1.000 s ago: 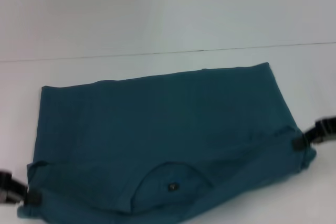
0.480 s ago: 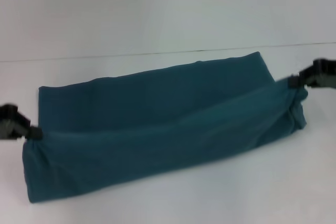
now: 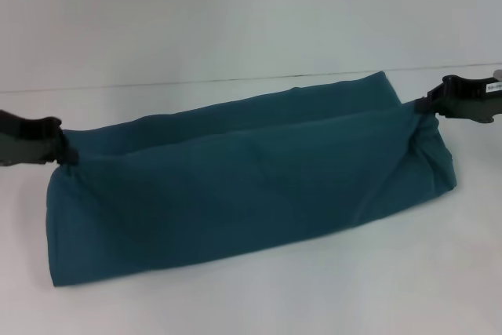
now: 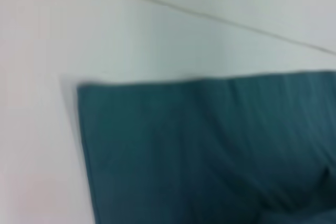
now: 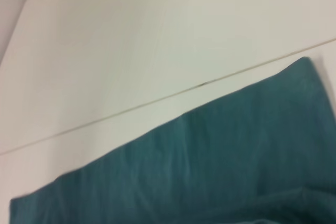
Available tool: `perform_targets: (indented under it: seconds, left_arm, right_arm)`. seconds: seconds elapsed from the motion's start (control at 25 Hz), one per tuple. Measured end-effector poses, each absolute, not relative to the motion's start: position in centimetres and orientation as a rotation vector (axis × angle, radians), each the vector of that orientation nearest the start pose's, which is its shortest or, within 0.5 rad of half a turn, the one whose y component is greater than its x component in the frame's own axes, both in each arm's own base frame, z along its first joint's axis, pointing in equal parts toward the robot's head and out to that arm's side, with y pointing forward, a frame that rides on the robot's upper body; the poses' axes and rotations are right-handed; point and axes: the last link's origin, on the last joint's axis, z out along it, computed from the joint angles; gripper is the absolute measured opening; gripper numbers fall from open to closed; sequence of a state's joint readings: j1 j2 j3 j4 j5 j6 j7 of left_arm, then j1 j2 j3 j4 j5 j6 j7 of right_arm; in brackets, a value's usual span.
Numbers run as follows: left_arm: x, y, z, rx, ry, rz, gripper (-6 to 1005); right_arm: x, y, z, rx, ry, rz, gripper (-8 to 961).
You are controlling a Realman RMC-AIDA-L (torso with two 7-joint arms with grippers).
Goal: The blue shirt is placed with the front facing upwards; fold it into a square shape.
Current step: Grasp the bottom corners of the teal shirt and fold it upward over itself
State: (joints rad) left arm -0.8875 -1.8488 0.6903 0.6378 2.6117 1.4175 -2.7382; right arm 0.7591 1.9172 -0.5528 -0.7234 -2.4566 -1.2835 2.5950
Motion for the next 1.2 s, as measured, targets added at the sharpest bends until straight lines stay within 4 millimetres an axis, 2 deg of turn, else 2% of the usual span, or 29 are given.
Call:
perform_targets:
  seconds: [0.12, 0.44, 0.6, 0.8, 1.2]
  left_arm:
    - [-24.9, 44.2, 7.9, -1.993, -1.780, -0.072, 1]
    - [-26.0, 45.1, 8.0, -1.886, -1.743, -0.144, 1]
    - [-26.3, 45.7, 8.0, -1.850, -1.704, -0.172, 1]
    - [-26.2, 46.1, 7.3, -1.845, -1.682, -0.162, 1]
    - [-26.0, 46.2, 7.1, -1.865, -1.654, -0.141, 1]
  right_arm:
    - [27.8, 43.2, 8.9, -1.898, 1.743, 0.425, 59]
    - [28.6, 44.2, 8.9, -1.777, 1.721, 0.471, 59]
    - [28.7, 44.9, 8.0, -1.751, 1.712, 0.456, 59]
    - [28.0, 45.9, 7.0, -1.743, 1.673, 0.442, 59]
    - [26.3, 47.9, 7.1, -1.684, 1.610, 0.521, 60]
